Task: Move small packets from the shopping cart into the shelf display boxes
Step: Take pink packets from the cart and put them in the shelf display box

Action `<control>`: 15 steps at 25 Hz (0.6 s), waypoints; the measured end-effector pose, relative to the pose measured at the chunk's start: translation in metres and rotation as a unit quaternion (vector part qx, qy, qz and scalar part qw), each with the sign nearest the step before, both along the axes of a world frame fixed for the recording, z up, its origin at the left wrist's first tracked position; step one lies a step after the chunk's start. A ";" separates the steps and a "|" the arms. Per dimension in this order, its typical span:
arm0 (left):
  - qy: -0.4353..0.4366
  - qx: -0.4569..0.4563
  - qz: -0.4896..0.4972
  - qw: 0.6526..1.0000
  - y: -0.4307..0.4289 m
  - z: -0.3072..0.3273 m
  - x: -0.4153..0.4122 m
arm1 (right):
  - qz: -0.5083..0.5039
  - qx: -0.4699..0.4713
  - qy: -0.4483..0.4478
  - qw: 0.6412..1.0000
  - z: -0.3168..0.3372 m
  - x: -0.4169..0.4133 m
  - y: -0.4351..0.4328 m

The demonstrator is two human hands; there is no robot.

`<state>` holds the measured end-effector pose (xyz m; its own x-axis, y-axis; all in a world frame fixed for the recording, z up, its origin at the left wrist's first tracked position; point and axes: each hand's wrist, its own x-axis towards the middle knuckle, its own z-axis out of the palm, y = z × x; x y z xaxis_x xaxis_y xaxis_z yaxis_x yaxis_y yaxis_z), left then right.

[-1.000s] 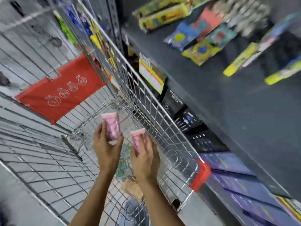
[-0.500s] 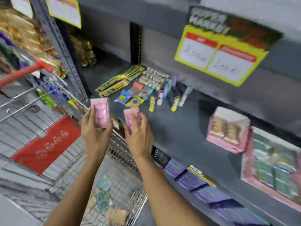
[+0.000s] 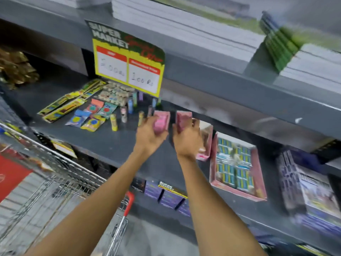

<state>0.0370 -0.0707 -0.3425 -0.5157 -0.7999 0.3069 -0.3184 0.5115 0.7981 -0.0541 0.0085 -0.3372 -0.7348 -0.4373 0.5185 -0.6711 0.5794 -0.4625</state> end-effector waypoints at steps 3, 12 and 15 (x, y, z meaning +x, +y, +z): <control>-0.012 0.001 -0.054 0.998 0.023 -0.010 -0.036 | -0.049 -0.007 -0.026 0.998 -0.019 -0.024 0.033; -0.118 -0.059 -0.115 0.984 0.047 -0.045 -0.069 | -0.070 0.030 -0.044 0.996 -0.044 -0.034 0.064; -0.174 -0.088 -0.104 0.975 0.042 -0.059 -0.059 | -0.032 0.081 0.003 0.996 -0.043 -0.034 0.079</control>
<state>-0.0219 -0.0288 -0.4011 -0.7587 -0.6175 0.2074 -0.4291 0.7134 0.5540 -0.0877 0.0875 -0.3803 -0.7612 -0.4676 0.4494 -0.6327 0.6877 -0.3561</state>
